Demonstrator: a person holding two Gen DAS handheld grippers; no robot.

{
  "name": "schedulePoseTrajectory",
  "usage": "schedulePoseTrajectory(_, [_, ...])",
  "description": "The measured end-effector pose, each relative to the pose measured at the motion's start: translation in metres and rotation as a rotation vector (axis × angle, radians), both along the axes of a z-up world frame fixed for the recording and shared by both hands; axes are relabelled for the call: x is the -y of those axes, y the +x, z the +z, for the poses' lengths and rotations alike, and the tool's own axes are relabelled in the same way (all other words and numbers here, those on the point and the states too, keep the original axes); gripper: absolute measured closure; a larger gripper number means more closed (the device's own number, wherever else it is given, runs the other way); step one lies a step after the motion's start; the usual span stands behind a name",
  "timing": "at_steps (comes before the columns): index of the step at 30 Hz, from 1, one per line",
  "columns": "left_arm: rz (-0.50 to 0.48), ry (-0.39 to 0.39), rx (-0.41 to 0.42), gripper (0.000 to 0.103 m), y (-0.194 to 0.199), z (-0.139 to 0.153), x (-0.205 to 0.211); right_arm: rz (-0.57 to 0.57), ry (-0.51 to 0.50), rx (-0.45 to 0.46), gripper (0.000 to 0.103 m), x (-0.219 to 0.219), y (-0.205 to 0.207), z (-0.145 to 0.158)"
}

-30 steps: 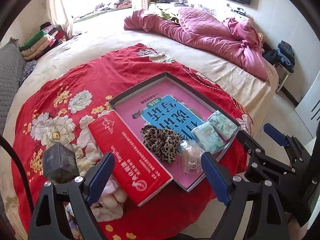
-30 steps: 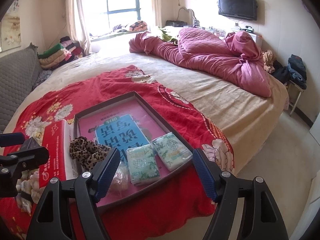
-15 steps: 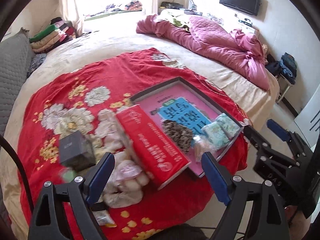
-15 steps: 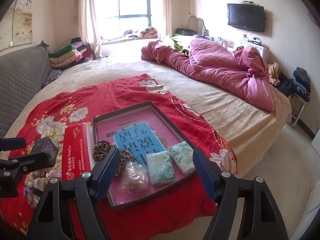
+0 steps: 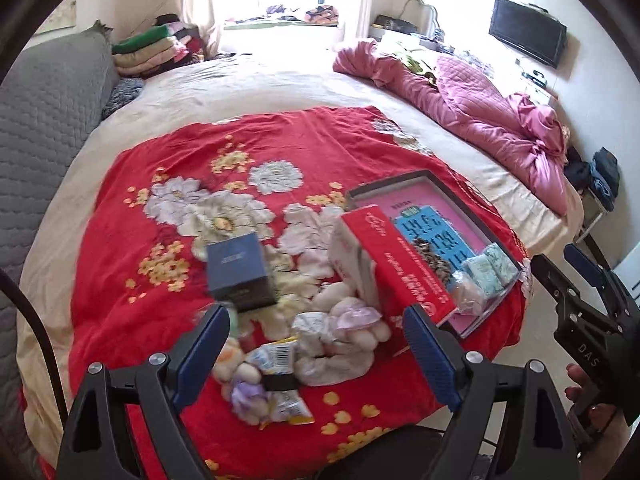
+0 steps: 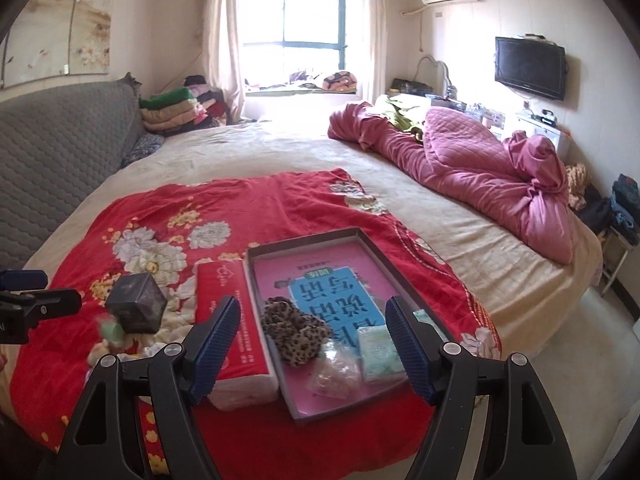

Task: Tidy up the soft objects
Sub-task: 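Move both open tools away from the tray back toward the pile of items, then grasp the purple-dressed teddy bear with the left tool while the right tool grasps the pink-dressed bear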

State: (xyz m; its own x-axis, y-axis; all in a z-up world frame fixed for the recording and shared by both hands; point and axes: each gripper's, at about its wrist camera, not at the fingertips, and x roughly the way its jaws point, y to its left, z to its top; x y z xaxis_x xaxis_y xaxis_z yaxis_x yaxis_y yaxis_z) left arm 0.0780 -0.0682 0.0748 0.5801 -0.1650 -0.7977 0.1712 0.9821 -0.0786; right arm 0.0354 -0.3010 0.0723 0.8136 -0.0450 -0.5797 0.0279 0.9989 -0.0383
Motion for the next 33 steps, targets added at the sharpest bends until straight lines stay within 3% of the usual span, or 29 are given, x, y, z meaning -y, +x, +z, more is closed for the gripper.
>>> schedulePoseTrajectory(11, [0.066,-0.010,-0.013,0.015,-0.014,-0.006,-0.053,0.096,-0.043,-0.003,0.027,-0.049,-0.001,0.006])
schedulePoseTrajectory(17, [0.124,-0.023,-0.044,0.015,-0.019,-0.023,-0.081,0.156,-0.072,-0.017,0.027,-0.073,-0.003,0.002])
schedulePoseTrajectory(33, [0.170,-0.049,-0.139,0.015,-0.031,-0.075,-0.107,0.306,-0.222,-0.123,0.027,-0.123,-0.004,-0.043])
